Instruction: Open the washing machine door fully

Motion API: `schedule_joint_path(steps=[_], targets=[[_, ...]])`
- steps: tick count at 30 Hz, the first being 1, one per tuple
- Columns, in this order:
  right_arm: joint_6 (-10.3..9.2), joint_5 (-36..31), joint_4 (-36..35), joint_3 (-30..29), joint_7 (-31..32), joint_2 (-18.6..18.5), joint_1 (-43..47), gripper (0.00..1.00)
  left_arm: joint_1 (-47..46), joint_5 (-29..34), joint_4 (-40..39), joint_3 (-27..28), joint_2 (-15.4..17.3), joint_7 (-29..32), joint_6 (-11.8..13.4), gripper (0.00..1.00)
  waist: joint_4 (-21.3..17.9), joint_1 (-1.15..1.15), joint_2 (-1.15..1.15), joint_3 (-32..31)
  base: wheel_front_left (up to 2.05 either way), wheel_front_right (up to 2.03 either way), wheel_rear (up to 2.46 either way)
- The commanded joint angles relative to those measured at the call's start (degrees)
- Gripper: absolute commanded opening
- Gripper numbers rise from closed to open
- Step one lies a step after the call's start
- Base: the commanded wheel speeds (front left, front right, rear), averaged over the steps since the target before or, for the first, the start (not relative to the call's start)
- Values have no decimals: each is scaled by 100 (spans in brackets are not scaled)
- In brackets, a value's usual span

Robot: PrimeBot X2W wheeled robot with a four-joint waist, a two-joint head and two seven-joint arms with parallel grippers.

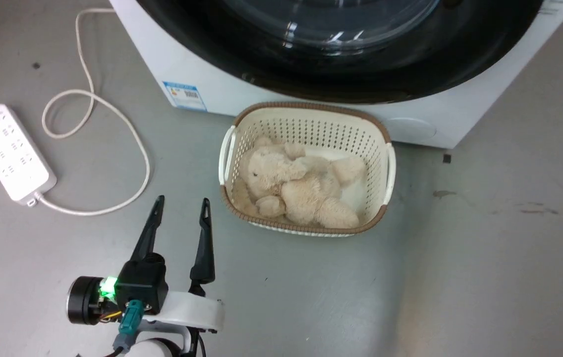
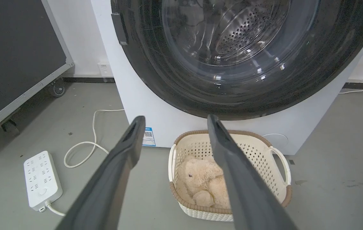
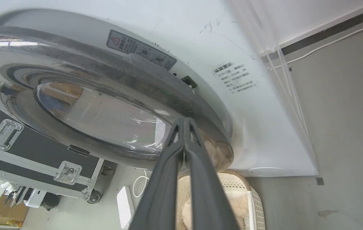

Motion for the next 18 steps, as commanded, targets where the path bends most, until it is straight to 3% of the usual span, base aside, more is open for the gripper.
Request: schedule_joint_path(steps=[1,18], targets=[[-1,134,103,-58,94,-70,-254,0,-107,-45,-36,-18,7,-58,45,100,49,-1,0,76,0,0,0],[-3,562,1456,-778,1442,-325,-2083,0,-288,-43,-177,-271,27,-261,148,100,309,-1,0,609,0,0,0]])
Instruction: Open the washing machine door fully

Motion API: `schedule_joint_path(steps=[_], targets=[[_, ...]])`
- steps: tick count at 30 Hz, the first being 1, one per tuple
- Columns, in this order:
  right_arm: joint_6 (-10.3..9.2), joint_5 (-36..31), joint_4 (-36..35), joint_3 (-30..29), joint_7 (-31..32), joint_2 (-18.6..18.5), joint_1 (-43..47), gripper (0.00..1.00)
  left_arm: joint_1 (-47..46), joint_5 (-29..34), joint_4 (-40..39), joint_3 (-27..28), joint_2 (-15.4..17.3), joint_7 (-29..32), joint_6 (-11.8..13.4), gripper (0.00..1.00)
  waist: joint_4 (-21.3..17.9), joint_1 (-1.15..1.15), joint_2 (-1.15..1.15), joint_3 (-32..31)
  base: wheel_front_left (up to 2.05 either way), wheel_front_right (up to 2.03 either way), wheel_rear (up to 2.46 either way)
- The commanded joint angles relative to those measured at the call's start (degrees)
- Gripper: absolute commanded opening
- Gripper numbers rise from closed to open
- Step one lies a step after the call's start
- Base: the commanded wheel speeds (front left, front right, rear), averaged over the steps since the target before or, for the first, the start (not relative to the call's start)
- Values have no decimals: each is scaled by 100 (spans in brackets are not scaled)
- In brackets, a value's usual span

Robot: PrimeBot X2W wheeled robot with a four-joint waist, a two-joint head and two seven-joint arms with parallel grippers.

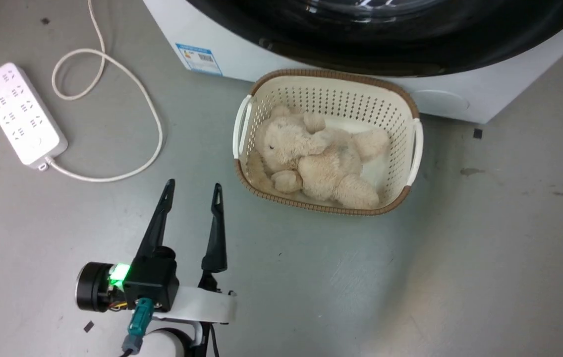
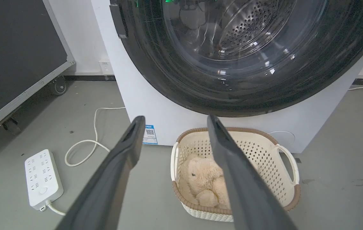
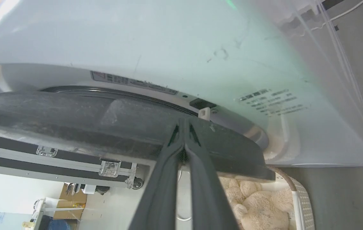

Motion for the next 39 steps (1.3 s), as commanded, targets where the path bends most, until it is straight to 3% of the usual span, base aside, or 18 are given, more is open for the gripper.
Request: schedule_joint_path(steps=[1,12,20,28,39], targets=[[-2,128,126,-74,115,-44,-267,0,-105,-47,-34,-56,14,-60,34,100,28,-1,0,62,0,0,0],[-2,199,712,-519,1000,-61,-1106,0,-254,-98,-29,-273,7,-192,119,100,151,-1,0,363,0,0,0],[-3,283,905,-920,1743,-15,-989,0,-273,-156,35,-344,4,-288,170,100,187,-1,0,253,0,0,0],[-3,165,466,-1042,2231,386,70,0,-115,-186,194,-327,3,-295,107,100,43,-1,0,-366,0,0,0],[-3,222,-645,-1040,3132,1217,1800,0,343,-277,500,-331,1,-295,-54,100,-77,-1,0,-1322,0,0,0]])
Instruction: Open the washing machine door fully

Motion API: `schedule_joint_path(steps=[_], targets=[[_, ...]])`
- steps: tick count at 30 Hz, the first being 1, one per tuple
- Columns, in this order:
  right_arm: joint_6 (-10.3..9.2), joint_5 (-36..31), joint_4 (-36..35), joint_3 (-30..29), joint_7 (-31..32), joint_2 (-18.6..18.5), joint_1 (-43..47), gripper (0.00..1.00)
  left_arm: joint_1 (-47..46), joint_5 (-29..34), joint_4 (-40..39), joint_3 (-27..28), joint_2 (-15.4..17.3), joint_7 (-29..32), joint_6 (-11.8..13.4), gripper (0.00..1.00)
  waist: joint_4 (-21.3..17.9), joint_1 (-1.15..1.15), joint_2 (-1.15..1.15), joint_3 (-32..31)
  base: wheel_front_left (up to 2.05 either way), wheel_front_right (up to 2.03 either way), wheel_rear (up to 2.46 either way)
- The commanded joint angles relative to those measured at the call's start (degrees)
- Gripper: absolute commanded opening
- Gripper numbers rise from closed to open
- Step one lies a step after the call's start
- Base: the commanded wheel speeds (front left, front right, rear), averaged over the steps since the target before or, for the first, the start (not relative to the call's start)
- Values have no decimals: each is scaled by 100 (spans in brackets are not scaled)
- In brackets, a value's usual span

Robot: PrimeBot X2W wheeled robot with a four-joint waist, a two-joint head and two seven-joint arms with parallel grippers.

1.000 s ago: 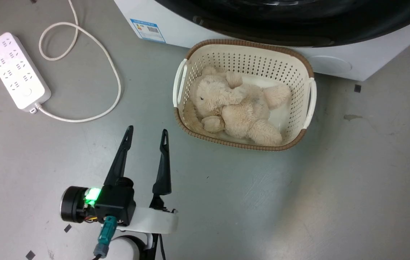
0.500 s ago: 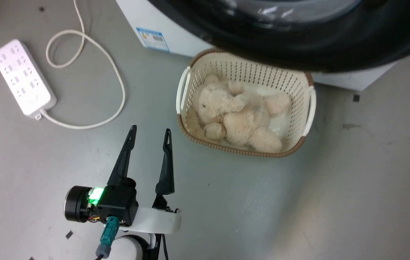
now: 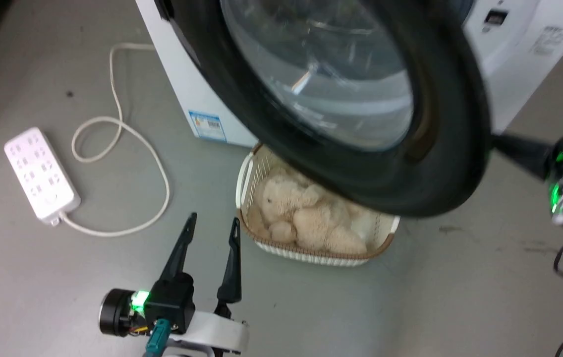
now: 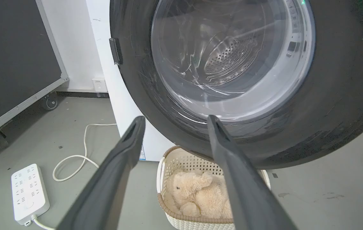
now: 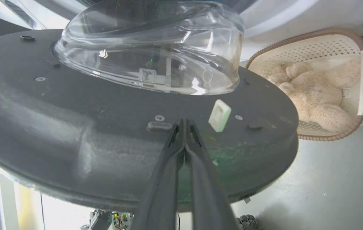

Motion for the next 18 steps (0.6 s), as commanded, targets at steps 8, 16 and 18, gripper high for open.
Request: schedule_joint_path(steps=[8,16,18], targets=[[-3,937,-463,958,305,140,1217,0,364,-129,225,-64,8,-30,-130,100,-41,1,0,-638,0,0,0],[-3,1931,-737,2444,-215,141,1960,0,450,-151,305,-56,7,-30,-181,100,-4,1,0,-795,0,0,0],[-3,2104,-846,2766,-352,141,2112,0,471,-168,308,-57,7,-30,-197,100,21,1,0,-819,0,0,0]])
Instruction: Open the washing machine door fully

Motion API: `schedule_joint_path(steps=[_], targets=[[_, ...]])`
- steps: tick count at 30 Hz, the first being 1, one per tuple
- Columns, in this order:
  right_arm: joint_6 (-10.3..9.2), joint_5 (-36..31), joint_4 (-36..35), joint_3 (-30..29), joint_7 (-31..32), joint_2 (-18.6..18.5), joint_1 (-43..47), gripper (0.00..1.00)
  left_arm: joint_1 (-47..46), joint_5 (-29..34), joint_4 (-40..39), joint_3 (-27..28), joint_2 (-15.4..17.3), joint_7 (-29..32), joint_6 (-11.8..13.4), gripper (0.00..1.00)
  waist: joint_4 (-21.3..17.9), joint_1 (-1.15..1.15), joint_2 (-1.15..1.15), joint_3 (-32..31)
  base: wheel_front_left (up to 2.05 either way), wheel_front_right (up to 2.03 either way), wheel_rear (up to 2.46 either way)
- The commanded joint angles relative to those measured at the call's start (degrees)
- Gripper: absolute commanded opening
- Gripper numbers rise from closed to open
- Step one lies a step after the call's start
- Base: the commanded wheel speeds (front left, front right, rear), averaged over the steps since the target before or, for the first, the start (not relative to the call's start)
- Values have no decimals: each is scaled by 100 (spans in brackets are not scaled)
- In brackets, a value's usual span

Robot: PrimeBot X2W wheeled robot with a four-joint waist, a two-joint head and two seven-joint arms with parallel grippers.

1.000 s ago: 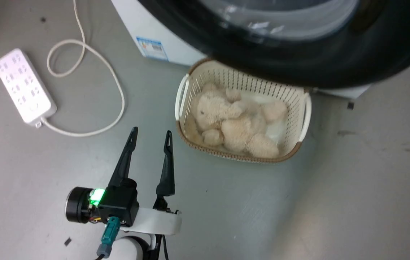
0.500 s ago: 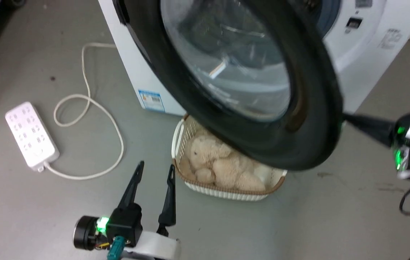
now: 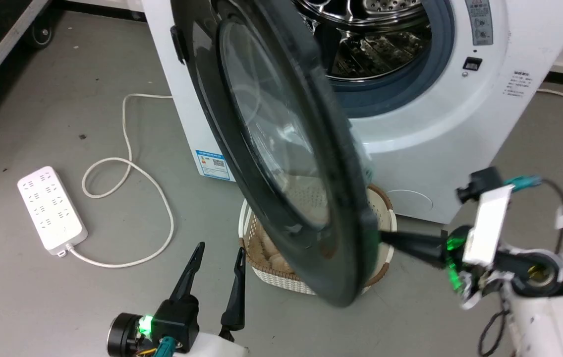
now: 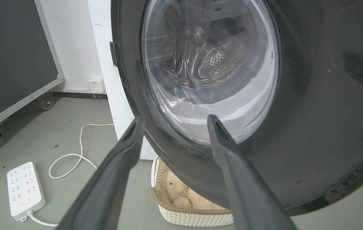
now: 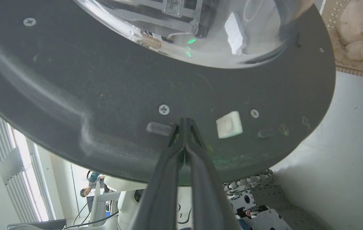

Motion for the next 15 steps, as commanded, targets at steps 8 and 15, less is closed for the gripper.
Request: schedule_joint_path(steps=[8,15], targets=[[-3,536,-385,1079,-580,40,527,0,211,-105,82,8,10,-30,-88,100,130,1,0,-61,0,0,0],[-3,508,-494,1302,-914,40,674,0,208,-212,160,12,9,-30,-151,100,187,1,0,-152,0,0,0]])
